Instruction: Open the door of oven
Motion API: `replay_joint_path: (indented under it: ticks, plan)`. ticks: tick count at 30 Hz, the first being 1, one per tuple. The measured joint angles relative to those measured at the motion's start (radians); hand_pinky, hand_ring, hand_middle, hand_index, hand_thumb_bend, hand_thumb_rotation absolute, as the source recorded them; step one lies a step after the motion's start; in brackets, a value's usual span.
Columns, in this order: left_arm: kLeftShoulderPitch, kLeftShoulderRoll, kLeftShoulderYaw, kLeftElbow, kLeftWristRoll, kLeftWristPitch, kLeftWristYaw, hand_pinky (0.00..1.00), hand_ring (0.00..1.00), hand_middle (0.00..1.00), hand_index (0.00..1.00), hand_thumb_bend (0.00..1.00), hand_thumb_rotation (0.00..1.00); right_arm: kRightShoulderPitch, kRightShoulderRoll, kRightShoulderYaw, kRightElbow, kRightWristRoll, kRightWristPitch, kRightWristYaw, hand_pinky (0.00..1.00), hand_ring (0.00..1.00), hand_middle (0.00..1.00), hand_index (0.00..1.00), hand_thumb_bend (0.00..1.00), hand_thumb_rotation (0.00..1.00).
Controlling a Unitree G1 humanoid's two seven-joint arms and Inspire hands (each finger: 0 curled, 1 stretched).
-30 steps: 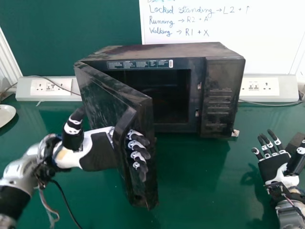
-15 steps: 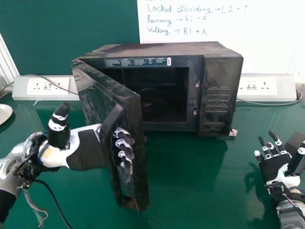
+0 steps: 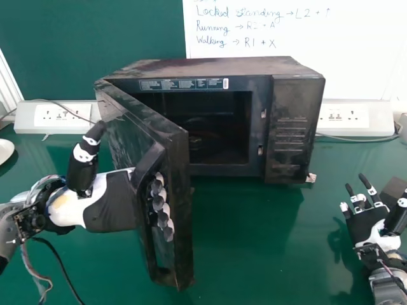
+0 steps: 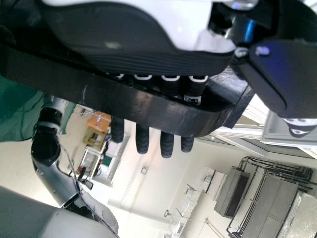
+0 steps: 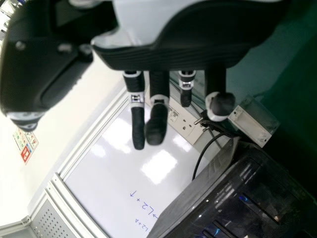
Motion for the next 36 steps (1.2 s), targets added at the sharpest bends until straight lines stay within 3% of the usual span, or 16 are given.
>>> replay_joint_path:
  ticks: [1,2,3,5,6,7,8,10,11,12,14,17,20,25,33,36]
  plan:
    - [0.001,0.005,0.002,0.0,0.0,0.005,0.0,0.0,0.03,0.13,0.75,0.91,0.21,0.0,0.0,-0.001,0.0,0.0,0.0,0.0,0.79,1.0,1.0,1.0,1.0,0.97]
    - [0.002,0.006,0.007,0.0,0.0,0.005,0.001,0.02,0.05,0.19,0.7,0.85,0.22,0.0,0.0,-0.001,0.0,0.0,0.0,0.0,0.79,1.0,1.0,1.0,1.0,0.97]
    - [0.007,0.005,0.015,0.0,0.0,-0.001,0.001,0.03,0.06,0.23,0.66,0.74,0.15,0.0,0.0,-0.001,0.0,0.0,0.0,0.0,0.81,1.0,1.0,1.0,1.0,0.98]
    - [0.023,0.005,0.036,-0.006,0.0,-0.02,0.0,0.04,0.07,0.23,0.63,0.71,0.1,0.0,0.0,-0.001,0.0,0.0,0.0,0.0,0.82,1.0,1.0,1.0,1.0,0.99]
    - [0.033,0.006,0.046,-0.011,0.0,-0.027,-0.001,0.03,0.06,0.2,0.65,0.58,0.12,0.0,-0.001,-0.001,0.0,0.0,0.0,0.0,0.82,1.0,1.0,1.0,1.0,0.99]
    - [0.039,0.006,0.05,-0.015,0.0,-0.035,-0.002,0.03,0.06,0.2,0.67,0.56,0.08,0.0,-0.001,-0.002,0.001,0.0,0.0,0.0,0.82,1.0,1.0,1.0,1.0,0.99]
    - [0.046,0.004,0.056,-0.016,0.001,-0.06,-0.004,0.07,0.1,0.25,0.66,0.42,0.29,0.0,-0.001,-0.002,0.001,0.0,0.0,0.0,0.83,1.0,1.0,1.0,1.0,0.99]
    - [0.071,-0.014,0.083,-0.018,0.024,-0.166,-0.011,0.11,0.16,0.38,0.53,0.48,0.1,0.0,-0.001,-0.002,0.0,0.0,0.0,0.0,0.8,1.0,1.0,1.0,1.0,1.0]
    - [0.087,-0.019,0.1,-0.019,0.042,-0.199,-0.019,0.08,0.14,0.42,0.53,0.49,0.04,-0.001,-0.001,-0.001,0.0,0.0,0.0,0.0,0.79,1.0,1.0,1.0,1.0,1.0]
    - [0.106,-0.016,0.115,-0.021,0.054,-0.205,-0.032,0.04,0.08,0.45,0.51,0.5,0.02,-0.001,-0.002,-0.002,0.0,0.0,0.0,0.0,0.78,1.0,1.0,1.0,1.0,1.0]
    - [0.13,-0.022,0.139,-0.022,0.061,-0.244,-0.045,0.1,0.14,0.44,0.54,0.5,0.0,0.001,-0.004,-0.004,0.0,0.0,0.0,0.0,0.78,1.0,1.0,1.0,1.0,1.0]
    - [0.151,-0.12,0.203,-0.019,0.123,-0.406,-0.023,0.07,0.13,0.47,0.49,0.51,0.0,0.001,-0.005,-0.004,0.0,-0.001,0.0,0.0,0.78,1.0,1.0,1.0,1.0,0.99]
    - [0.191,-0.226,0.256,-0.026,0.157,-0.492,-0.001,0.07,0.12,0.47,0.48,0.52,0.0,0.0,-0.004,-0.001,0.0,-0.002,0.0,0.0,0.77,1.0,1.0,1.0,1.0,0.99]
    - [0.202,-0.247,0.311,-0.021,0.18,-0.486,-0.009,0.09,0.12,0.42,0.52,0.51,0.0,0.0,-0.005,-0.003,-0.001,-0.001,0.0,0.0,0.79,1.0,1.0,1.0,1.0,0.99]
    - [0.203,-0.246,0.373,0.015,0.21,-0.483,-0.045,0.11,0.16,0.44,0.53,0.51,0.0,0.001,-0.005,-0.004,0.0,-0.001,0.001,0.0,0.8,1.0,1.0,1.0,1.0,0.98]
    - [0.203,-0.245,0.386,0.024,0.219,-0.483,-0.046,0.11,0.16,0.44,0.49,0.5,0.07,0.002,-0.005,-0.004,0.0,-0.001,0.001,0.0,0.79,1.0,1.0,1.0,1.0,1.0]
